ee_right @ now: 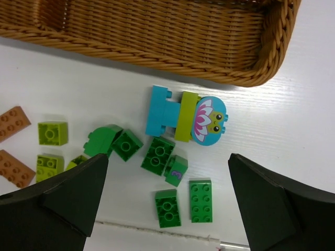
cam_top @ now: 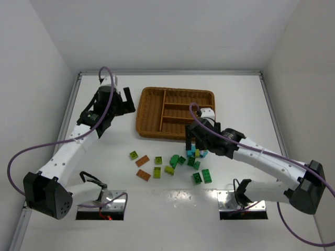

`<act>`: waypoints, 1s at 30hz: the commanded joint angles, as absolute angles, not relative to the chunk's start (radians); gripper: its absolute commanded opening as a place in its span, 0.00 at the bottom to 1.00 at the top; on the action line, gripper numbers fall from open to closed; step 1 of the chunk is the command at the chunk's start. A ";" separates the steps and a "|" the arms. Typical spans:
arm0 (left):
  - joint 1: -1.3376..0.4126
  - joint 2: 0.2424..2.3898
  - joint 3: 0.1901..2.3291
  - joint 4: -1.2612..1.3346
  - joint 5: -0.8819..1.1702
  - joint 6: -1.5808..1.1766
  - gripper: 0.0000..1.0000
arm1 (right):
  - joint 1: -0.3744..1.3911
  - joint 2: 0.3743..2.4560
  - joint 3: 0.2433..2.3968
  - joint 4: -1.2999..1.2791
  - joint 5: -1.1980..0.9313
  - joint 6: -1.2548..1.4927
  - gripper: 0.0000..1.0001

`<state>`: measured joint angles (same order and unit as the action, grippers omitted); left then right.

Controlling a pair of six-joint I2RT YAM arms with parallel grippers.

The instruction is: Sort the legos into containers by color

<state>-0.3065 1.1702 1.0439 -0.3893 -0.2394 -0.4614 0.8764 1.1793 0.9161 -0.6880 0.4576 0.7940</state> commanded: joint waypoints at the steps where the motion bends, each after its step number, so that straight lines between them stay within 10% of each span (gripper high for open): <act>1: -0.314 1.163 1.072 -0.394 -0.212 -0.471 1.00 | 0.873 1.184 0.908 -0.709 0.511 0.822 1.00; 30: -0.548 1.213 0.707 -0.603 -0.461 -1.116 0.82 | 0.873 1.052 0.825 -0.784 0.558 0.897 1.00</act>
<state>-0.5442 1.2327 0.7216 -0.5919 -0.3668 -0.9409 0.8764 1.0668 0.8078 -0.7879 0.5251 0.8795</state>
